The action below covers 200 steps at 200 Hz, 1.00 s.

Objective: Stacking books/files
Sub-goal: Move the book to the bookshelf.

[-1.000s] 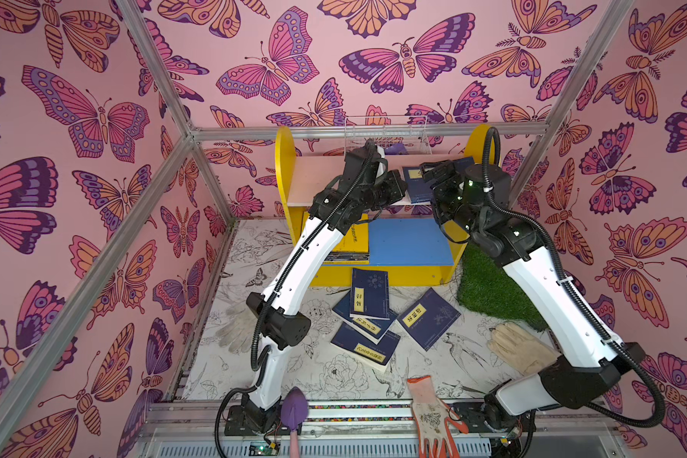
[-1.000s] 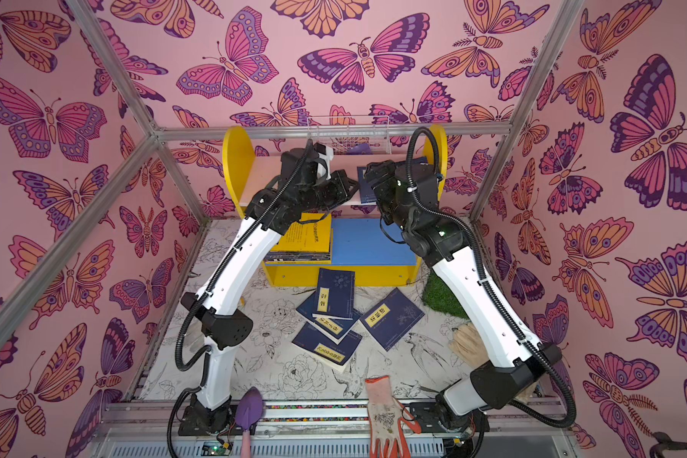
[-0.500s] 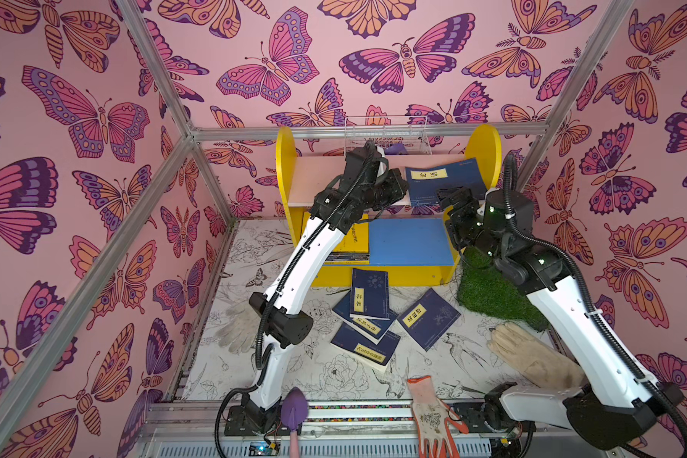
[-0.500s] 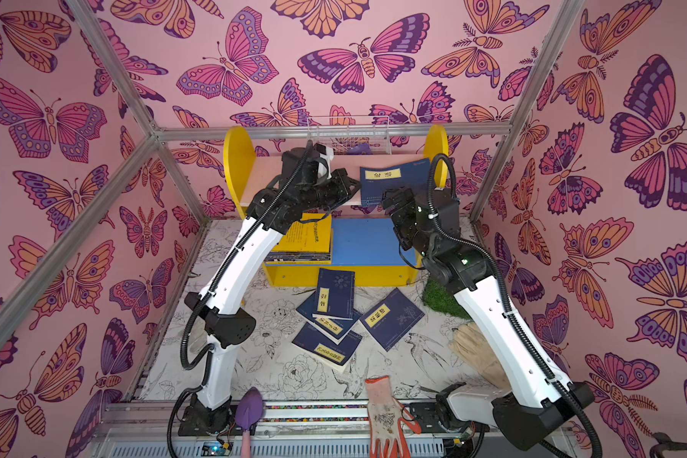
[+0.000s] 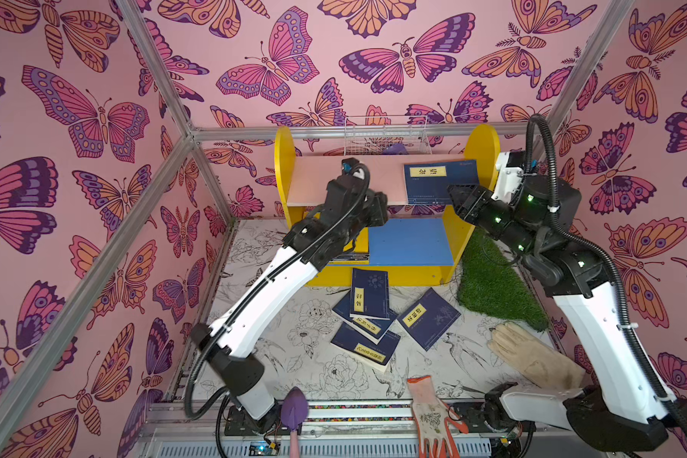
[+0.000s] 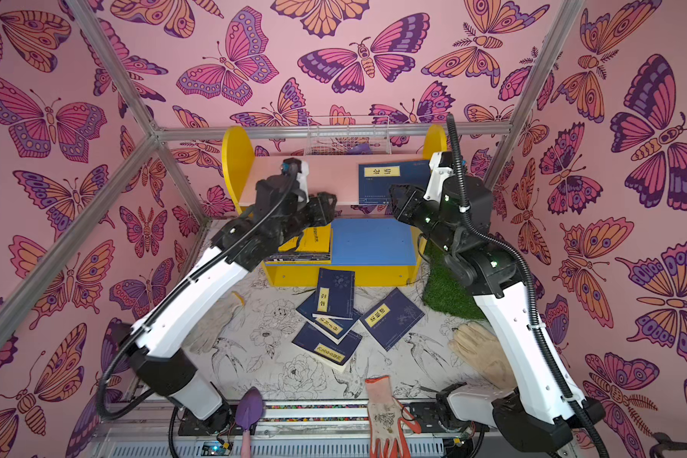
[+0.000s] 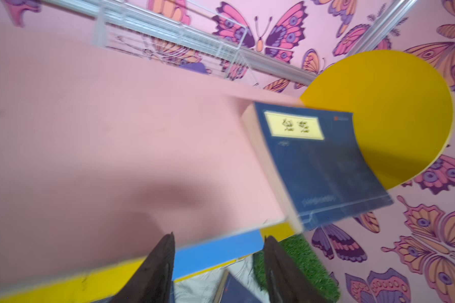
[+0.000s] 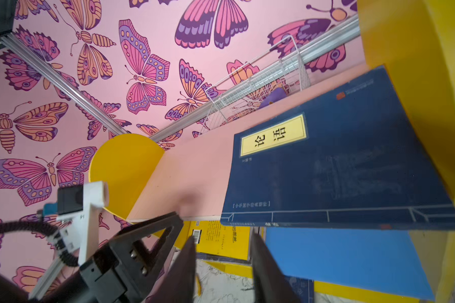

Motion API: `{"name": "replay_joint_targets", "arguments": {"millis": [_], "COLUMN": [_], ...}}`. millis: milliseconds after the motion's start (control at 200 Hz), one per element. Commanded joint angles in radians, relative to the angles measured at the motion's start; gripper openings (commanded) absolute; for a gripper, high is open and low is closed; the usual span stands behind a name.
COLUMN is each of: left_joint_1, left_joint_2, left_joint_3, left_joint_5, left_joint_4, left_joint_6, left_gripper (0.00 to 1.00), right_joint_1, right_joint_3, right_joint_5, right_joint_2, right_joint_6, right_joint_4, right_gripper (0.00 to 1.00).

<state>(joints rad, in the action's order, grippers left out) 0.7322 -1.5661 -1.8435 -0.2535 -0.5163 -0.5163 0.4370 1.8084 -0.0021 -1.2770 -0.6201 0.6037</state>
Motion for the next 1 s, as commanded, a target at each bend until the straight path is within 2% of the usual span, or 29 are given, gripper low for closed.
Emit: {"name": "replay_joint_targets", "arguments": {"millis": [0, 50, 115, 195, 456, 491, 652, 997], "left_joint_1": [-0.005, -0.006, -0.005, -0.005, -0.005, -0.005, -0.005, -0.005], "left_joint_2": [0.147, 0.216, 0.262, 0.280, 0.283, 0.319, 0.316, 0.306], "left_joint_3": [0.320, 0.442, 0.535, 0.579, 0.609, 0.609, 0.608, 0.597], "left_joint_5": [-0.129, -0.159, -0.167, -0.169, -0.186, -0.184, -0.175, -0.178], "left_joint_4": [0.138, 0.179, 0.195, 0.175, 0.153, 0.153, 0.153, 0.152], "left_joint_6": [-0.034, -0.094, -0.137, -0.157, -0.192, -0.191, -0.188, -0.189], "left_gripper": [0.57, 0.55, 0.55, 0.55, 0.54, 0.54, 0.54, 0.53], "right_joint_1": [0.002, -0.001, -0.004, -0.011, -0.085, -0.089, -0.104, -0.143], "right_joint_3": [0.025, 0.015, 0.006, 0.031, 0.124, 0.122, 0.154, 0.232], "right_joint_5": [-0.028, -0.019, -0.002, -0.007, -0.142, -0.145, -0.154, -0.091], "right_joint_2": [-0.036, -0.049, -0.068, -0.108, -0.220, -0.224, -0.247, -0.251], "right_joint_6": [0.104, 0.078, 0.027, -0.021, -0.166, -0.172, -0.179, -0.127], "right_joint_4": [0.129, 0.141, 0.151, 0.170, 0.239, 0.234, 0.220, 0.303], "right_gripper": [0.07, 0.00, 0.00, 0.00, 0.00, 0.00, 0.00, 0.00]}}
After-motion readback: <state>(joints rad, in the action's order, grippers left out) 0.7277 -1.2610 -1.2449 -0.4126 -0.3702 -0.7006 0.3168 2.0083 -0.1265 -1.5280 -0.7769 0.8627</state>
